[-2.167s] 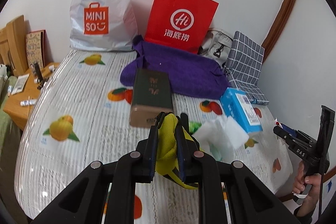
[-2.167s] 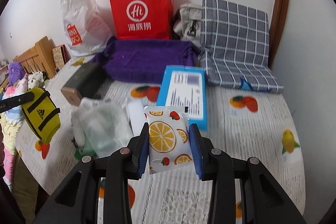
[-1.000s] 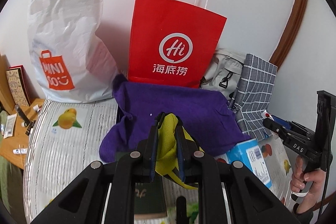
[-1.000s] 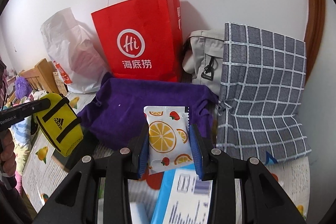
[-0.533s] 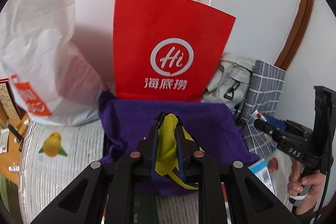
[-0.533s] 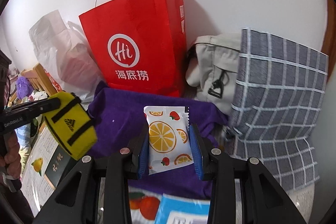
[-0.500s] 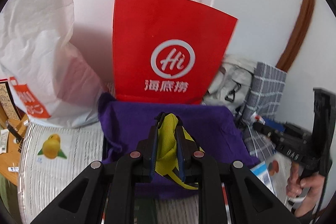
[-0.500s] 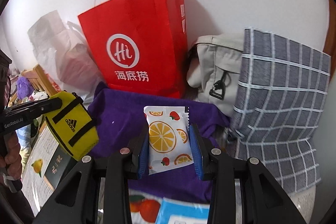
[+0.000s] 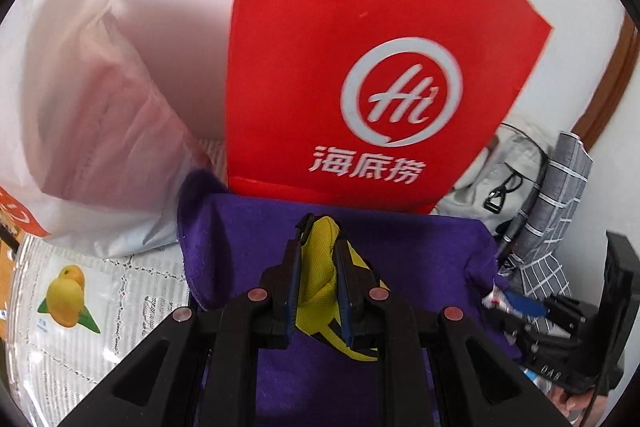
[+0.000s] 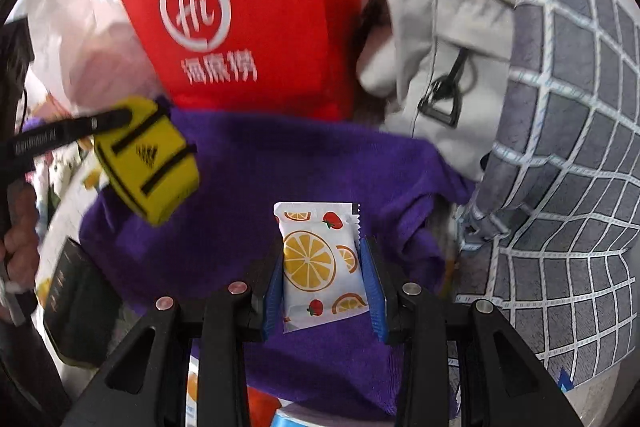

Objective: Organize soft objects
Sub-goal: 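Carry the snack packet with the right tool while the left tool carries the pouch toward the purple towel, then open the right tool over the purple towel while the left tool releases the pouch onto it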

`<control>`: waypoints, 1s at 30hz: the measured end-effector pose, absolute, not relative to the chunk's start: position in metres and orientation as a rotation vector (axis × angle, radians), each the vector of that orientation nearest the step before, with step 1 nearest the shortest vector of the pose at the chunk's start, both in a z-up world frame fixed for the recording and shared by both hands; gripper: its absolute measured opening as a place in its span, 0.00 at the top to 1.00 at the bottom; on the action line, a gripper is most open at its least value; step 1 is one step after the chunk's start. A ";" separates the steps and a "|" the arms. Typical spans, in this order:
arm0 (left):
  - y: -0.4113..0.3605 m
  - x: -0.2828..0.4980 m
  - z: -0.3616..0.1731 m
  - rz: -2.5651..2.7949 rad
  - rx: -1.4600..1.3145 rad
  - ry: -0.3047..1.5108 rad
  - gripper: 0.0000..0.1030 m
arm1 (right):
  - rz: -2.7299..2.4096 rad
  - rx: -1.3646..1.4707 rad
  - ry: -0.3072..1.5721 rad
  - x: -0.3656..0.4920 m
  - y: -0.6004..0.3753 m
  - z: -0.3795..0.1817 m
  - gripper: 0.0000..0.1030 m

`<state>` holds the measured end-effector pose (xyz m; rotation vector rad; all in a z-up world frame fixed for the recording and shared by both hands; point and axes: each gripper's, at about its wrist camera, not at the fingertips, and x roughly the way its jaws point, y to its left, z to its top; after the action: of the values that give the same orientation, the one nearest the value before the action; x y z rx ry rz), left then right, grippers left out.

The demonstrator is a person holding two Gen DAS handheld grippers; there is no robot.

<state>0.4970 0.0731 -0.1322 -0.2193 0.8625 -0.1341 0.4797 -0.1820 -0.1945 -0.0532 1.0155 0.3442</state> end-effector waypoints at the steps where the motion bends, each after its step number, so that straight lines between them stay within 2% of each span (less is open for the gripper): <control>1: 0.075 0.499 -0.135 -0.124 -0.223 0.869 0.84 | 0.345 -0.062 1.037 0.481 -0.180 -0.201 0.65; 14: 0.086 0.513 -0.165 -0.056 -0.253 0.942 0.84 | 0.310 -0.065 1.104 0.489 -0.178 -0.225 0.64; 22: 0.086 0.516 -0.171 -0.047 -0.257 0.980 0.81 | 0.292 -0.036 1.126 0.494 -0.186 -0.230 0.58; 23: 0.084 0.518 -0.171 -0.047 -0.259 0.985 0.75 | 0.289 -0.039 1.124 0.494 -0.187 -0.229 0.57; 24: 0.083 0.518 -0.171 -0.053 -0.262 0.989 0.69 | 0.288 -0.042 1.119 0.491 -0.183 -0.224 0.51; 25: 0.084 0.517 -0.169 -0.053 -0.260 0.991 0.52 | 0.283 -0.044 1.115 0.491 -0.182 -0.222 0.40; 26: 0.084 0.516 -0.168 -0.039 -0.253 0.984 0.39 | 0.285 -0.042 1.106 0.490 -0.181 -0.219 0.36; 30: 0.084 0.512 -0.157 -0.004 -0.231 0.952 0.37 | 0.291 -0.057 1.062 0.483 -0.177 -0.204 0.24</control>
<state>0.5121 0.0836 -0.1568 -0.2308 0.9521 -0.0043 0.4829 -0.1769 -0.2042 -0.0570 1.0617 0.2908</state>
